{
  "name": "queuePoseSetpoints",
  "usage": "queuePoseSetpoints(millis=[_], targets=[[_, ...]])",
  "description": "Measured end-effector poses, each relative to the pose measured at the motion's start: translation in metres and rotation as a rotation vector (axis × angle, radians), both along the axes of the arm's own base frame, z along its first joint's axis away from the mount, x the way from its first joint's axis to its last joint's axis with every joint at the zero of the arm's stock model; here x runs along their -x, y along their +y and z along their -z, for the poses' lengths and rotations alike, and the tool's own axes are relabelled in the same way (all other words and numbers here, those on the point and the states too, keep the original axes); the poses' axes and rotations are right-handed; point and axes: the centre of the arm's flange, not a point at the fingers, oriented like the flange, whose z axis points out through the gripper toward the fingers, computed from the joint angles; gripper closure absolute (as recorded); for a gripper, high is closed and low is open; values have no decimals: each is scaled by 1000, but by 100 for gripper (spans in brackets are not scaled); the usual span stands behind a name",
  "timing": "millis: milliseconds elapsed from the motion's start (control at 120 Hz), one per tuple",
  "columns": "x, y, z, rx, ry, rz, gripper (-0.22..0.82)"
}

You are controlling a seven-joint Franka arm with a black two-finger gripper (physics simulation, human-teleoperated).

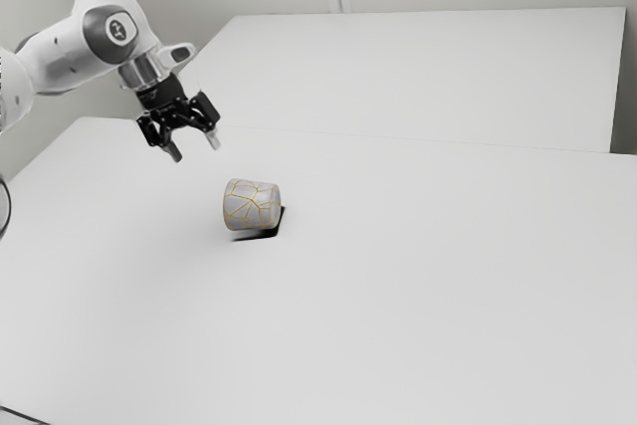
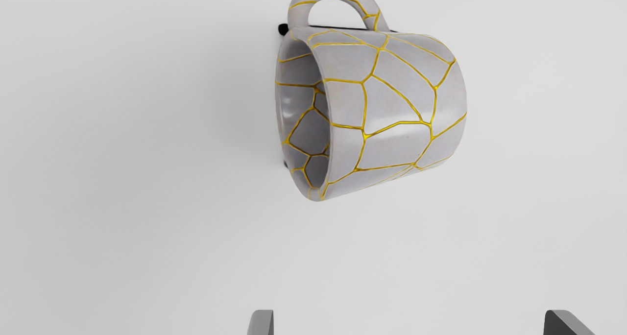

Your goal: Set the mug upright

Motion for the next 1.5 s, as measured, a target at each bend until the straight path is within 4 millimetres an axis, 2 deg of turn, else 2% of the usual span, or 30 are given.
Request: queuePoseSetpoints(millis=[108,400,500,750,875,1058,1175,1292,1417,1500], targets=[[-2,2,34,71,-24,-6,0],[-21,11,88,189,-116,-11,0],[-22,14,106,225,-127,-21,0],[-11,8,145,388,-157,-96,1],[-9,6,153,474,-194,-132,5],[-10,3,154,525,-246,-123,45],[-11,2,150,531,-274,-98,61],[-12,0,145,525,-297,-69,70],[-12,-4,143,520,-314,-40,75],[-11,-10,122,505,-343,-8,76]])
